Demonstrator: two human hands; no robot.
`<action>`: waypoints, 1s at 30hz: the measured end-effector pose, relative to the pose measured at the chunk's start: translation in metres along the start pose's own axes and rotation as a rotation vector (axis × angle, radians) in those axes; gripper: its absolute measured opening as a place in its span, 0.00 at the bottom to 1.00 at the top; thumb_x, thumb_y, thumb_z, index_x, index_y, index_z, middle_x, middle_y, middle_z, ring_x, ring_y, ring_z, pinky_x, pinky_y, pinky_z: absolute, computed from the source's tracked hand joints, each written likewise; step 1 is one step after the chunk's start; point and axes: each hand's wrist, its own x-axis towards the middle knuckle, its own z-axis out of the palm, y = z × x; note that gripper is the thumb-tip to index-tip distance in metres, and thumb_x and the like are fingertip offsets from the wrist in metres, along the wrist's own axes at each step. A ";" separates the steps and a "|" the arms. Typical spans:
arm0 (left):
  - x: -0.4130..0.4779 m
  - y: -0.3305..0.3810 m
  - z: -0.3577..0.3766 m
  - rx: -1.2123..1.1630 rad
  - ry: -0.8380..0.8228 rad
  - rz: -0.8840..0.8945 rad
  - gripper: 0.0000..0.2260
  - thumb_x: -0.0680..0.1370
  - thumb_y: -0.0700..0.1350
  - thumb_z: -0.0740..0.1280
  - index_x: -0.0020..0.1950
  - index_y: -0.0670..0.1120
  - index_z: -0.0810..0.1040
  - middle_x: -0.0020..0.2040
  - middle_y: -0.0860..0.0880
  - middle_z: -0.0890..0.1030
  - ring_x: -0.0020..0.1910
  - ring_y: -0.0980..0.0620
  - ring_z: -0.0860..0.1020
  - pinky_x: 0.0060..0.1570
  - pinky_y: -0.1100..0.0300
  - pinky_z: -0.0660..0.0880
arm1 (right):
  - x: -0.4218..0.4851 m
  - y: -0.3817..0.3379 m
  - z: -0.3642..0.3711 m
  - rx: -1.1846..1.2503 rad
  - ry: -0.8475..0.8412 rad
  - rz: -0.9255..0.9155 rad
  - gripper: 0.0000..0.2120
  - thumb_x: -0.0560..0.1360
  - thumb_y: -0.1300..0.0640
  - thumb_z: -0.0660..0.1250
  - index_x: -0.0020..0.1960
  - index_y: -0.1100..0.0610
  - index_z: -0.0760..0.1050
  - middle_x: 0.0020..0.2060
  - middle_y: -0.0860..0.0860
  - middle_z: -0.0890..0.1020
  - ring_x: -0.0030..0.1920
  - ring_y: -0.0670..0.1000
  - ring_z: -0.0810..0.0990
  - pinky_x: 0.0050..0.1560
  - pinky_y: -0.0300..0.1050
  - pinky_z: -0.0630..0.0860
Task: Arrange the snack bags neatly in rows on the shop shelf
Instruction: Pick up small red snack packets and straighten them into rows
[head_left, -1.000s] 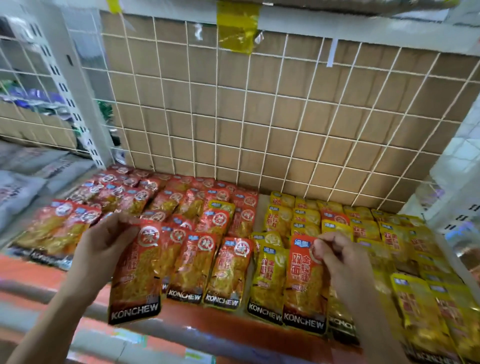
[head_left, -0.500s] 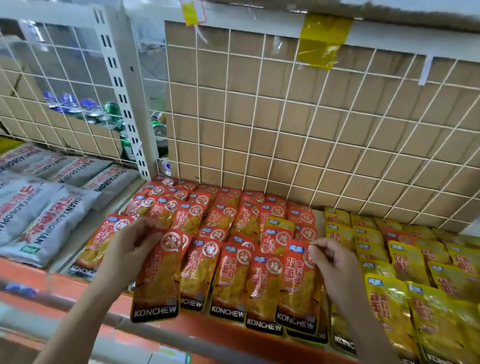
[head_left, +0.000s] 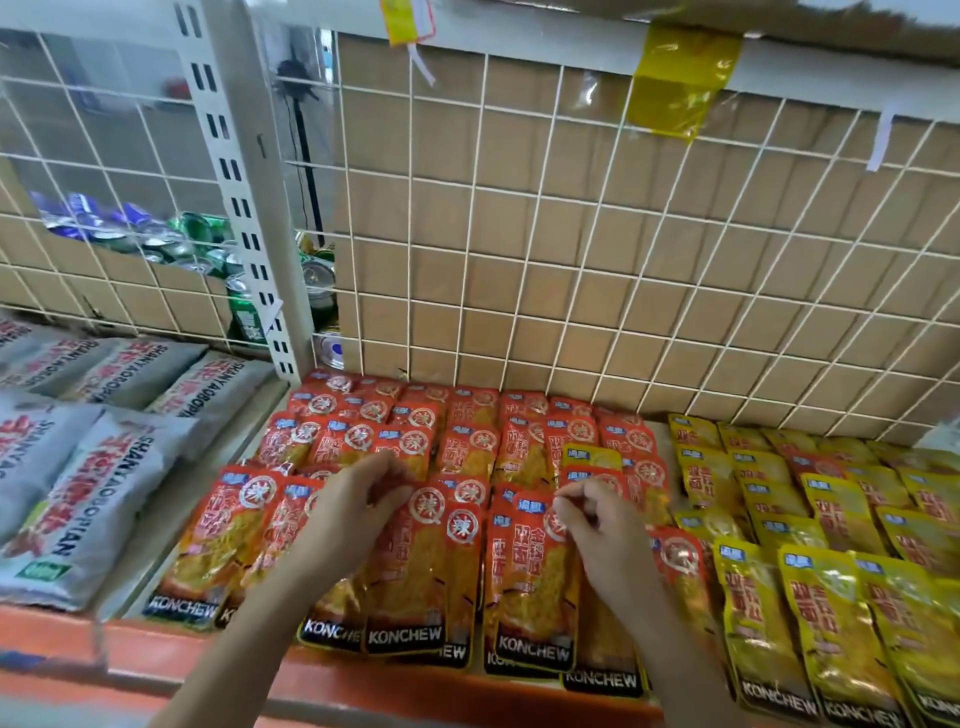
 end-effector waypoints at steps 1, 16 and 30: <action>0.003 0.001 0.001 0.001 -0.013 0.013 0.12 0.75 0.37 0.67 0.41 0.55 0.74 0.40 0.57 0.79 0.40 0.60 0.77 0.37 0.72 0.69 | 0.001 -0.002 0.004 -0.013 -0.001 -0.004 0.09 0.76 0.56 0.64 0.40 0.44 0.71 0.38 0.44 0.79 0.41 0.41 0.78 0.42 0.35 0.75; 0.009 -0.007 0.009 0.155 -0.100 0.157 0.04 0.75 0.41 0.68 0.48 0.49 0.77 0.47 0.57 0.79 0.47 0.61 0.76 0.46 0.73 0.70 | -0.005 0.001 0.022 -0.455 0.120 -0.134 0.07 0.76 0.50 0.64 0.46 0.53 0.78 0.40 0.41 0.73 0.42 0.39 0.70 0.36 0.26 0.66; 0.003 0.009 0.024 0.200 -0.009 0.238 0.10 0.76 0.42 0.67 0.57 0.48 0.77 0.54 0.55 0.76 0.51 0.55 0.74 0.50 0.65 0.71 | 0.002 0.016 -0.018 -0.429 0.244 -0.025 0.11 0.77 0.54 0.64 0.58 0.55 0.75 0.53 0.48 0.79 0.49 0.44 0.77 0.44 0.30 0.68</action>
